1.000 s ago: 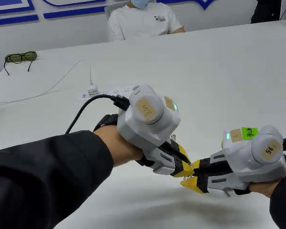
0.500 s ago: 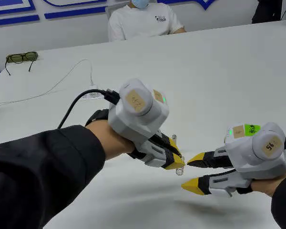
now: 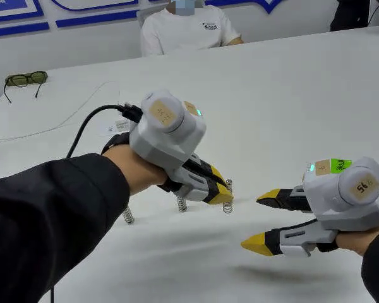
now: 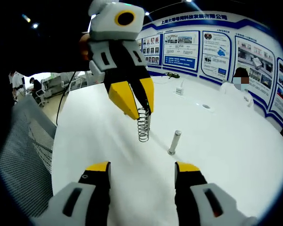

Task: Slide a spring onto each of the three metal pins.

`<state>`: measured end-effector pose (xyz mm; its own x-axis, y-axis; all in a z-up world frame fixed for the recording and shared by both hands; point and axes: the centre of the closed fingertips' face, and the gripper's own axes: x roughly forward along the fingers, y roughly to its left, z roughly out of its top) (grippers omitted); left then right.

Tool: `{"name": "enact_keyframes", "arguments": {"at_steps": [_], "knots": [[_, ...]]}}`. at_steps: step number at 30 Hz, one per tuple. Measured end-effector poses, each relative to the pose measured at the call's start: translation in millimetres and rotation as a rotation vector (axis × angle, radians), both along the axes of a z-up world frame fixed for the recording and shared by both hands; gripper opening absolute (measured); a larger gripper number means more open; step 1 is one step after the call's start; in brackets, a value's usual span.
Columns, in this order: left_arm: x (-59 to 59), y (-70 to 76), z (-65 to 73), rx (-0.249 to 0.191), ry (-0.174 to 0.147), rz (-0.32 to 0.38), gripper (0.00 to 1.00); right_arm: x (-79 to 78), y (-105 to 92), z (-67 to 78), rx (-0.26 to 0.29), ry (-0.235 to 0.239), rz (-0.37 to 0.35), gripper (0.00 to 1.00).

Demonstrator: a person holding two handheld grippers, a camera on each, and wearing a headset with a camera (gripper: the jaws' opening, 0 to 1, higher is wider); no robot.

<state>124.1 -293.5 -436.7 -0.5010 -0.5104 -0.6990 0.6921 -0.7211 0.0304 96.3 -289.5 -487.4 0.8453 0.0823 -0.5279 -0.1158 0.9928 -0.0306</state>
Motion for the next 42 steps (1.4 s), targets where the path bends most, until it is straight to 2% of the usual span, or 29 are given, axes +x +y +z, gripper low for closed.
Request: {"name": "enact_keyframes", "arguments": {"at_steps": [6,20,24,29,31,42], "knots": [[4.6,-7.2,2.4,-0.002,0.007,0.019,0.10,-2.1,-10.4,5.0,0.002,-0.022,-0.040,0.59],[16.3,-25.7,13.7,-0.011,0.019,0.061,0.10,-1.8,-26.9,11.7,-0.007,-0.059,-0.114,0.75],[20.6,-31.1,13.5,-0.002,0.028,0.084,0.10,-2.2,-28.9,11.7,-0.003,-0.061,-0.124,0.79],[22.0,-38.2,14.7,0.005,0.050,0.105,0.10,-0.9,-30.5,18.3,0.015,-0.096,-0.137,0.85],[22.8,-40.9,13.1,0.009,0.048,0.111,0.10,0.6,-29.8,21.5,0.029,-0.112,-0.141,0.87],[24.3,-50.8,6.0,0.030,0.041,0.121,0.10,0.4,-30.8,19.8,0.025,-0.106,-0.143,0.89]]}}
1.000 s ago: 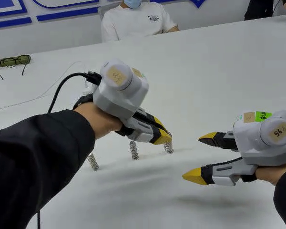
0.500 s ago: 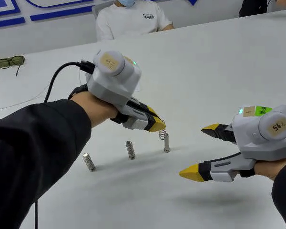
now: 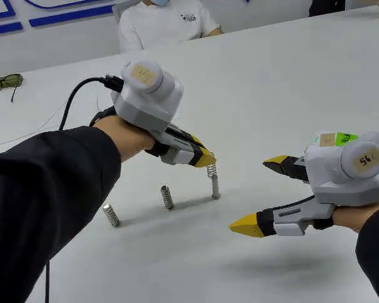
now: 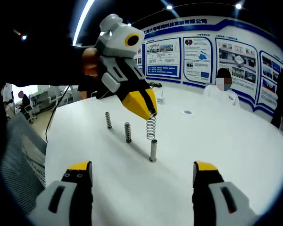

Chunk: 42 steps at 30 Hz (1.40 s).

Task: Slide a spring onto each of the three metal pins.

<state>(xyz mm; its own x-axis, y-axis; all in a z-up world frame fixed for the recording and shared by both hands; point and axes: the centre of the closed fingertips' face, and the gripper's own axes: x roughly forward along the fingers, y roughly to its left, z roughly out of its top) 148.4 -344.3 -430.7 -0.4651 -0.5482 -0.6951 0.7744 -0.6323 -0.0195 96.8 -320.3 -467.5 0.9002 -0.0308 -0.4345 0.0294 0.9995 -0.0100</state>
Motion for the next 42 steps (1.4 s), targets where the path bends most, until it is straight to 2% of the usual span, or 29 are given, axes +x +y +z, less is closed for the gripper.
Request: {"name": "enact_keyframes", "arguments": {"at_steps": [11,29,33,42], "knots": [[-0.1,-6.2,-7.6,0.018,-0.007,-0.002,0.10,0.0,1.5,-1.6,0.002,0.006,0.008,0.89],[-0.8,-6.6,-23.4,0.048,-0.028,-0.007,0.10,-0.6,2.2,-2.3,0.006,0.006,0.010,0.88],[-0.8,-6.4,-27.8,0.053,-0.042,-0.014,0.10,-0.9,2.6,-3.5,0.008,0.010,0.012,0.87],[-0.6,-6.5,-36.3,0.064,-0.043,-0.010,0.10,-1.8,2.1,-4.6,0.009,0.017,0.010,0.87]]}}
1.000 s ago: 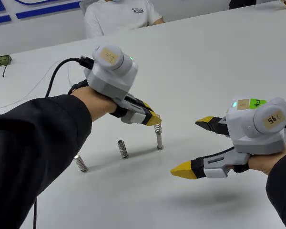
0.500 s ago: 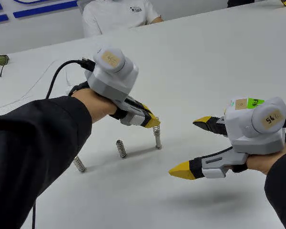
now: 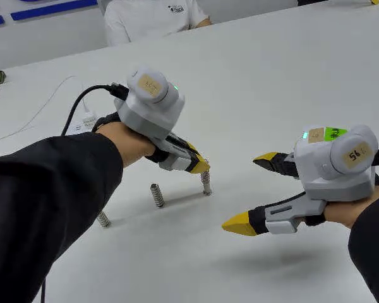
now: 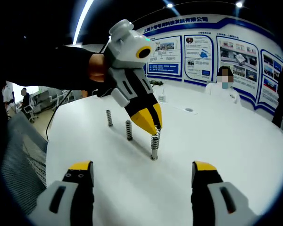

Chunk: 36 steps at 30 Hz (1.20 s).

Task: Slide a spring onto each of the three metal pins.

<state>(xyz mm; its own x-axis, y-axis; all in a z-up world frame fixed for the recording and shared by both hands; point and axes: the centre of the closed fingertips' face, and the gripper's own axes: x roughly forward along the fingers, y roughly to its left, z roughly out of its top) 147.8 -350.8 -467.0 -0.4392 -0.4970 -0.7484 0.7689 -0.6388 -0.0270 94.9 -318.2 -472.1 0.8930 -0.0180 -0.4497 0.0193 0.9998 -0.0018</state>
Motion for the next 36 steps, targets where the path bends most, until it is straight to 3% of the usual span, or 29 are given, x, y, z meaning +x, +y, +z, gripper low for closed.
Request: {"name": "enact_keyframes", "arguments": {"at_steps": [10,36], "knots": [[-1.0,0.3,-11.5,0.009,-0.019,-0.005,0.10,-0.5,-0.2,-0.4,0.001,0.004,0.000,0.86],[1.6,1.2,-28.4,0.031,-0.033,0.007,0.10,0.3,0.9,-2.3,0.005,0.009,0.006,0.86]]}}
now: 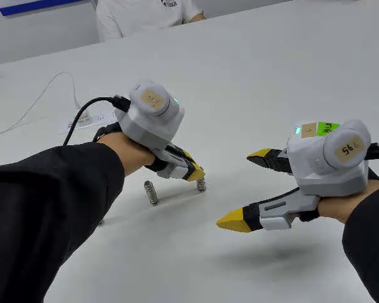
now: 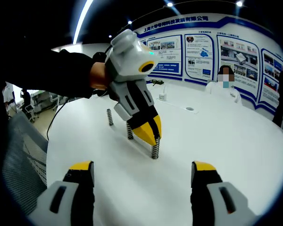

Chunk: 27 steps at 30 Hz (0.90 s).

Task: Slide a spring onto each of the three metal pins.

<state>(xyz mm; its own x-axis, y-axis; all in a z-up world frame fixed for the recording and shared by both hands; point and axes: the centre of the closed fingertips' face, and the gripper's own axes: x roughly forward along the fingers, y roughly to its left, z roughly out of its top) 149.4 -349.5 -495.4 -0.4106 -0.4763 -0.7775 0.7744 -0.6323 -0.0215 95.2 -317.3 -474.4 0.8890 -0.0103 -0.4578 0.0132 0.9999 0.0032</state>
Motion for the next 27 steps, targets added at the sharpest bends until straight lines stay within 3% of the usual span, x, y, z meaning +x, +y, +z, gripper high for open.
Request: {"name": "enact_keyframes", "arguments": {"at_steps": [27], "knots": [[0.7,1.0,-2.2,-0.005,0.010,0.015,0.15,1.0,3.2,-2.3,0.002,0.009,0.010,0.86]]}}
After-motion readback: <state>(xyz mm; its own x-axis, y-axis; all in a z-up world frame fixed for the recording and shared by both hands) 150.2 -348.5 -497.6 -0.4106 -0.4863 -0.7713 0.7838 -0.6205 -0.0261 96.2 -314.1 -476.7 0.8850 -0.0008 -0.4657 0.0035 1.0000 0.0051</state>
